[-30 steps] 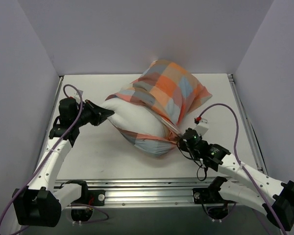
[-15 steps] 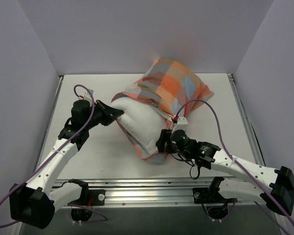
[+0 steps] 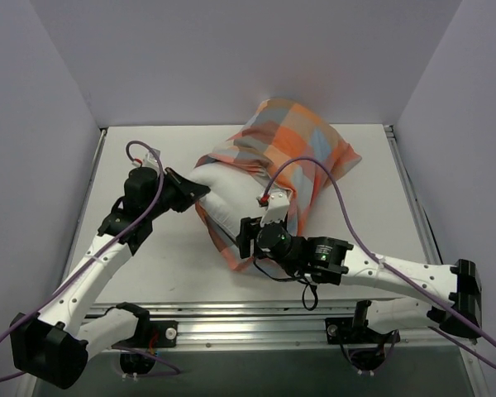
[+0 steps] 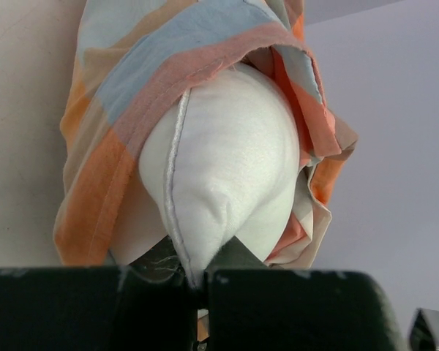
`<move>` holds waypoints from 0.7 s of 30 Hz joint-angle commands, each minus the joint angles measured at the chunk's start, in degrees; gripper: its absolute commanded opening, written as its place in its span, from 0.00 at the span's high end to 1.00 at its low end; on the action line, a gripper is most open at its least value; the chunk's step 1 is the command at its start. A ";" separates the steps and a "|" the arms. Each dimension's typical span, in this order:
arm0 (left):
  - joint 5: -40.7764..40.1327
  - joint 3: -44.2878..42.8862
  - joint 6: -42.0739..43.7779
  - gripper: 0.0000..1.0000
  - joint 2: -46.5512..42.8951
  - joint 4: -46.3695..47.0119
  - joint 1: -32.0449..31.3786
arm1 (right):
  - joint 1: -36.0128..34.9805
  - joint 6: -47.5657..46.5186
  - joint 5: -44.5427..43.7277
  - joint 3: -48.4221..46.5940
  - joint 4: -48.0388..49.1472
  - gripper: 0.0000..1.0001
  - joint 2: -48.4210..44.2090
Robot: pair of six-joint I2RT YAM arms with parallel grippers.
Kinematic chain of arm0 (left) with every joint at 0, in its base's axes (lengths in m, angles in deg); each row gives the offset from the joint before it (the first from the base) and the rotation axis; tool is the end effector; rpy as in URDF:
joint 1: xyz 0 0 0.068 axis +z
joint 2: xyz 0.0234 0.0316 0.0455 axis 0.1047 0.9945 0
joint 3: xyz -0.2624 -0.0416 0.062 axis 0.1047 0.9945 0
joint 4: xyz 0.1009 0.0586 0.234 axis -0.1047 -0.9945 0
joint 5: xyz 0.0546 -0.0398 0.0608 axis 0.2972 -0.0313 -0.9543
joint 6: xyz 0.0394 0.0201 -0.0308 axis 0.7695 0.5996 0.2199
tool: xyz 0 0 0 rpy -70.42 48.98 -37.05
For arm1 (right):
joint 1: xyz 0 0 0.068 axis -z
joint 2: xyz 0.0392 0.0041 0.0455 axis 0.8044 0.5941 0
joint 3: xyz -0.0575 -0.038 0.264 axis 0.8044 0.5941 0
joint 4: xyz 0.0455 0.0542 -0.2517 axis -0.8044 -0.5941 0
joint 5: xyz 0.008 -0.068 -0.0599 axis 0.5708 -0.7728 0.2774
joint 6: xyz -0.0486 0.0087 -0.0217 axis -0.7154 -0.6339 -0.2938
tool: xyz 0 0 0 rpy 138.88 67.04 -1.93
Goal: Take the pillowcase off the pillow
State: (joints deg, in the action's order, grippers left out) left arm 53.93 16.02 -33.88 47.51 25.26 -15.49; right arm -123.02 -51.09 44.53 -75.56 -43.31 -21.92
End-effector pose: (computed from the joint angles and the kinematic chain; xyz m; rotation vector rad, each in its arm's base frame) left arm 0.2259 -0.0965 0.3258 -0.5798 2.0264 -1.1138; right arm 0.1099 0.2463 0.3378 -0.2081 1.9470 0.8097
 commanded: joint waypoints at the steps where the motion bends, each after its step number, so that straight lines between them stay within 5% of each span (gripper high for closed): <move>1: -2.63 -5.69 -0.97 0.98 -1.16 3.67 -0.21 | -0.23 1.06 -1.87 4.70 1.78 0.39 2.47; 11: -2.46 -6.05 -4.48 0.98 0.16 4.62 3.48 | 4.60 15.39 3.13 25.27 -1.47 0.40 -7.79; 16: -1.49 -4.46 -7.74 0.98 1.12 7.97 3.65 | 12.77 10.84 8.93 30.11 3.36 0.38 -14.39; 21: -0.35 -3.41 -9.23 0.97 1.83 9.81 2.61 | 13.22 5.03 14.28 30.12 12.23 0.37 -11.25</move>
State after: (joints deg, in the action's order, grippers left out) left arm 54.37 14.01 -39.56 49.65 24.48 -13.02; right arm -109.98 -41.69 55.09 -45.97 -35.75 -35.51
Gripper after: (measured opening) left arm 0.073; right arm 0.627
